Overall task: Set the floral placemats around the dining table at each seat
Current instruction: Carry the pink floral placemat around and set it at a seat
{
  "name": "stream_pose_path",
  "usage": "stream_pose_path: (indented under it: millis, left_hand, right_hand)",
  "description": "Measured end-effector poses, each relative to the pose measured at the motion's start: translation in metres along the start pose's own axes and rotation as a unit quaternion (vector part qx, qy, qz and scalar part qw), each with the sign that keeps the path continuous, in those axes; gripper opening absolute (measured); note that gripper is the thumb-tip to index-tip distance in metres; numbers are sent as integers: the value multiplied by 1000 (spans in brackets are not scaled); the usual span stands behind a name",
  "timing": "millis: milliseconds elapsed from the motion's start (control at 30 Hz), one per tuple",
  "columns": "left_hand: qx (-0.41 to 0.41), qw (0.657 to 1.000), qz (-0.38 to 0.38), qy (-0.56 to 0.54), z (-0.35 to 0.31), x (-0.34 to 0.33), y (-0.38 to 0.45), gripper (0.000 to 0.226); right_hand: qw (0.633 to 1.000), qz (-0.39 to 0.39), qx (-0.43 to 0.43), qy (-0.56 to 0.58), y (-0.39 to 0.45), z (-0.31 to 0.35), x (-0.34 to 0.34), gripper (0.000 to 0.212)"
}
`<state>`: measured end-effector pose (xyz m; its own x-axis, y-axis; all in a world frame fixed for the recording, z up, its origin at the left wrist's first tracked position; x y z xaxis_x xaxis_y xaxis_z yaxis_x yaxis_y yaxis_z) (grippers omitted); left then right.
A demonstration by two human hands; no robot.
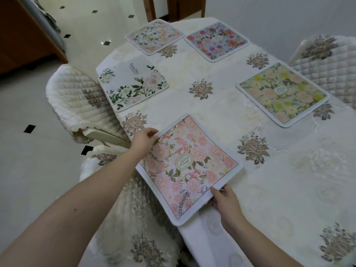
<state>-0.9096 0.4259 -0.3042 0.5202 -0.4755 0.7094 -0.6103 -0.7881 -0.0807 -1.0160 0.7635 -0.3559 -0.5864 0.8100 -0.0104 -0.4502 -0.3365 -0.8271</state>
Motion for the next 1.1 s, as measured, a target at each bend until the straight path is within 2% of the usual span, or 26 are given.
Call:
stream_pose_path:
  millis: [200,367,567,933,1100]
  left_hand:
    - [-19,1000,15,-4,1,-9,34,20]
    - [-24,999,30,-1,8,-19,50,20]
    - [-22,999,31,6,17,-27,52,23]
    - [-31,999,15,-15,19,-39,50,23]
    - [-43,999,22,19,17,-39,48,27]
  right_hand:
    - [1000,-23,16,2,11,11,-4,6]
    - [999,-50,-7,-15,27,1,2,11]
    - [993,-80,18,-80,27,5,10,23]
    - [990,-97,20,-97,29,6,20,18]
    - [980,-106,23,-164,30,9,24,21]
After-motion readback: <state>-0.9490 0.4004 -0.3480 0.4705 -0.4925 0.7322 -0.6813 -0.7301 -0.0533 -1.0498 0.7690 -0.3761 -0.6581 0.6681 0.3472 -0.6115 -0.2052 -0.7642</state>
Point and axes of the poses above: each hand's wrist, its own y-axis towards the middle knuckle, its own x-axis out of the back of the hand, z = x × y, the point moved 7 cm from there along y, towards the middle knuckle, and after that the axes turned 14 degrees about -x, right-handed, at the moved point
